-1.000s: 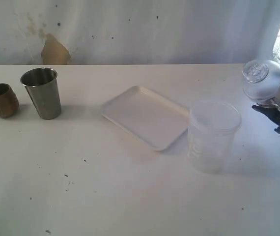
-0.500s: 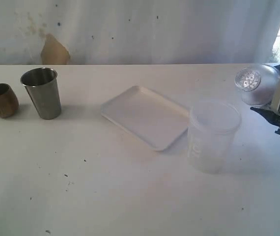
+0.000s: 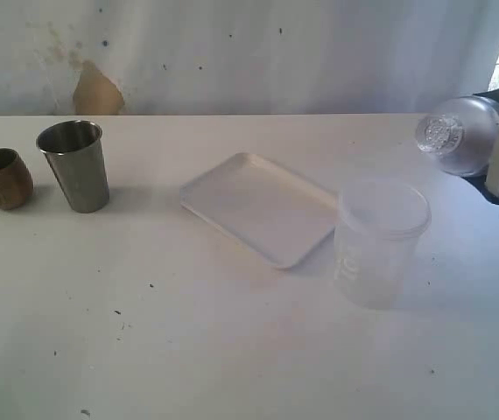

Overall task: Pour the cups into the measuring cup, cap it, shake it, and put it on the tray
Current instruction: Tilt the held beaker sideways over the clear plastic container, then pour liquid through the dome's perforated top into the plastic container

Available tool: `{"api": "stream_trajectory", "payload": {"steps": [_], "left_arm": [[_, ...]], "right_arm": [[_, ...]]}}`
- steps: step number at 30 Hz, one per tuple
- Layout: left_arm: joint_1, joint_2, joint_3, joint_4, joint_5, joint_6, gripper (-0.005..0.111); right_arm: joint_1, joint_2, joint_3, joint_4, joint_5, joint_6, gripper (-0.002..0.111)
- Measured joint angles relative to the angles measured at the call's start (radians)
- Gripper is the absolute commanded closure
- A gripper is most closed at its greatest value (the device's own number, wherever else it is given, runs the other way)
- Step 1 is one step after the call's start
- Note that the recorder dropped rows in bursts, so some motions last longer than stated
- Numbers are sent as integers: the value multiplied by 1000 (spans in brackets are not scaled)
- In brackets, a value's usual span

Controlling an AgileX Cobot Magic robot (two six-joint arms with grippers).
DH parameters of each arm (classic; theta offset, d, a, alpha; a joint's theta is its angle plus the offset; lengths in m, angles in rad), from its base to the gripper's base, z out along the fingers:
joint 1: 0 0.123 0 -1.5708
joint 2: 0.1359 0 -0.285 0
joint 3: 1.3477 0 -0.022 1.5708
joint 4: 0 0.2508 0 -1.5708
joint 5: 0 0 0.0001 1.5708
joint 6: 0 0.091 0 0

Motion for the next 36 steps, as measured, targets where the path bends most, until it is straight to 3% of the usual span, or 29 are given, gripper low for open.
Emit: {"api": "stream_trajectory", "payload": {"steps": [17, 36], "left_arm": [[0, 0, 0, 0, 0, 0, 107], [0, 0, 0, 0, 0, 0, 107]], "right_arm": [[80, -28, -8, 2, 175, -202, 108], [80, -62, -8, 2, 168, -330, 108]]}}
